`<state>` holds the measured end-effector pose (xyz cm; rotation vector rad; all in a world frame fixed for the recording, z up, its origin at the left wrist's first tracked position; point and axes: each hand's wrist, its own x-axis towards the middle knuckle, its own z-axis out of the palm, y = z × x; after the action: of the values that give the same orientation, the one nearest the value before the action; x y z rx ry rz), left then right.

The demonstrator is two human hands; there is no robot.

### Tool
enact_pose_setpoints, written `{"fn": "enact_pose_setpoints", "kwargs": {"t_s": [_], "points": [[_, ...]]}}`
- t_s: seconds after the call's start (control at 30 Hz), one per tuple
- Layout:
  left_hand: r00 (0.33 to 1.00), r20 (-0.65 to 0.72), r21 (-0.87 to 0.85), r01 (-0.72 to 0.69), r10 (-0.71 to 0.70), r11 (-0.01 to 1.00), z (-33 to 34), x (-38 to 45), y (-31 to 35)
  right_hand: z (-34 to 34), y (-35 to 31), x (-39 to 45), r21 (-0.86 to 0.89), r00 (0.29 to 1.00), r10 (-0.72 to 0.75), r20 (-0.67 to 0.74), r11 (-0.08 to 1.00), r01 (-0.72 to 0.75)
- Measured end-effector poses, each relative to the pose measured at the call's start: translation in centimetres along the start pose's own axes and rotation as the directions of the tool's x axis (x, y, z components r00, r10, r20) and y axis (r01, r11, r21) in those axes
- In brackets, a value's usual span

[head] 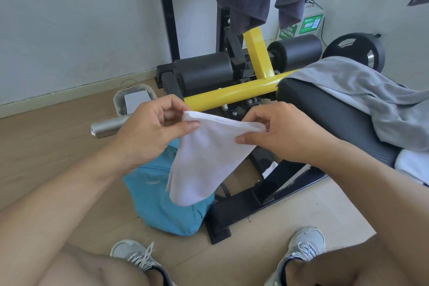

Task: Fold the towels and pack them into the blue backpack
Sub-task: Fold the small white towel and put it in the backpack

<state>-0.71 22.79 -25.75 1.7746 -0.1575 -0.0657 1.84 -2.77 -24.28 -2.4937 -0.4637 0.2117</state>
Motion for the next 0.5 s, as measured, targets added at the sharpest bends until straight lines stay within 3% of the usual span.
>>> {"fn": "enact_pose_setpoints", "kwargs": {"t_s": [0.2, 0.33, 0.4, 0.5], "points": [[0.998, -0.012, 0.122, 0.064, -0.063, 0.990, -1.1, 0.2, -0.5, -0.4, -0.2, 0.1, 0.240, 0.995, 0.062, -0.074, 0.970, -0.042], [0.995, 0.009, 0.152, 0.095, -0.097, 0.984, -0.8, 0.2, -0.7, -0.5, -0.2, 0.0, 0.284, 0.993, 0.089, -0.074, 0.957, -0.065], [0.997, -0.015, 0.179, 0.079, -0.078, 0.981, -0.4, 0.2, -0.9, -0.6, -0.1, 0.0, 0.231, 0.994, 0.099, -0.040, 0.969, -0.087], [1.000, 0.000, 0.335, 0.025, -0.027, 0.942, 0.6, -0.2, -0.9, -0.2, 0.0, -0.4, 0.010, 0.970, 0.145, 0.194, 0.989, -0.150]]}}
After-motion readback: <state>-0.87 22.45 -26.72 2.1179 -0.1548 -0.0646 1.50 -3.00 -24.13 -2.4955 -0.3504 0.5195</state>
